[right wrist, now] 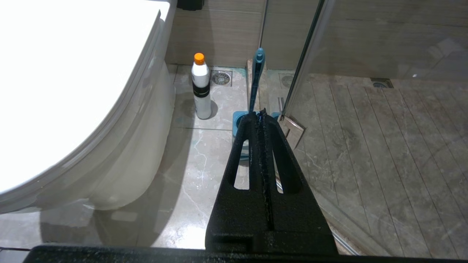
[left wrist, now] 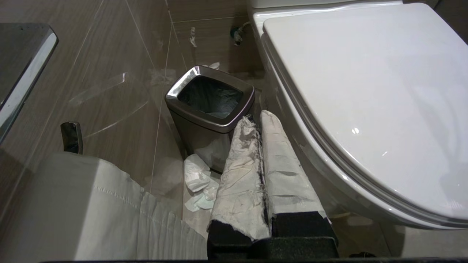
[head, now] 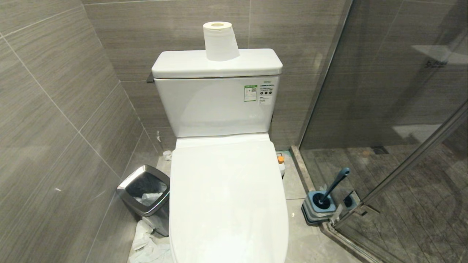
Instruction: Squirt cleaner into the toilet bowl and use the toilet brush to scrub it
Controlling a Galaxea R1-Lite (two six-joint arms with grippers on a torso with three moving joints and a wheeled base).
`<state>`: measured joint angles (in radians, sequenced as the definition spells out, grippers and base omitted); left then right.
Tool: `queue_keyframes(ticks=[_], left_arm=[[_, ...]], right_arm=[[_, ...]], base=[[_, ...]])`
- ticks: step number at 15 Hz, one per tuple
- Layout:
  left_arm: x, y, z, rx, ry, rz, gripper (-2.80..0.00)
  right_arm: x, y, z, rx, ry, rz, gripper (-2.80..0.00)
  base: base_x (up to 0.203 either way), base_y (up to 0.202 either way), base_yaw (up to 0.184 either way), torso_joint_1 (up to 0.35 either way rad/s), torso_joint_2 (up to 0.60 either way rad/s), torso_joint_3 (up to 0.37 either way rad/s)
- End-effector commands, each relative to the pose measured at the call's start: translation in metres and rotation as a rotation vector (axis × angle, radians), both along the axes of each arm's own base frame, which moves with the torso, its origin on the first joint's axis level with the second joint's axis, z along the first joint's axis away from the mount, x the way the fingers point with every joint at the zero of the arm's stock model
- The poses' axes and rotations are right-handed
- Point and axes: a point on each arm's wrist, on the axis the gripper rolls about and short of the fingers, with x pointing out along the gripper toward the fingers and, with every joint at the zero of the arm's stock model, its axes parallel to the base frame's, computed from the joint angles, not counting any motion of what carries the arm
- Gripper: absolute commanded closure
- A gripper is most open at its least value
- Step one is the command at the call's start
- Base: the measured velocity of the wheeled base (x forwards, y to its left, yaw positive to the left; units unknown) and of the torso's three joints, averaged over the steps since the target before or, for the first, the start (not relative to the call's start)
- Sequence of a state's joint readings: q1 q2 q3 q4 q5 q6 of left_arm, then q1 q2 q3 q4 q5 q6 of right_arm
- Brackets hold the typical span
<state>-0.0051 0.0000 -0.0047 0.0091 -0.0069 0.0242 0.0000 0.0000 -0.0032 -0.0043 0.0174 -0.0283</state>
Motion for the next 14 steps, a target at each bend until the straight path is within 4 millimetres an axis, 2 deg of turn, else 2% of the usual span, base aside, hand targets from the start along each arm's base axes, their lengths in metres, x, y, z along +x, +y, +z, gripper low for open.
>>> queue_keyframes(ticks=[1,14], left_arm=[[0.0001,0.0000,0.0002,-0.004,-0.004,0.001,0.00],[0.0004,0.0001,-0.0002,-0.021,-0.006,0.006,0.00]], right_arm=[[0.0001,0.0000,0.0000,-0.001,0.001,0.000,0.00],[0.0001,0.0000,0.0000,0.001,0.001,0.001,0.00]], base=[[0.000,0.000,0.000,0.000,0.00,0.000],[0.000,0.000,0.000,0.000,0.00,0.000]])
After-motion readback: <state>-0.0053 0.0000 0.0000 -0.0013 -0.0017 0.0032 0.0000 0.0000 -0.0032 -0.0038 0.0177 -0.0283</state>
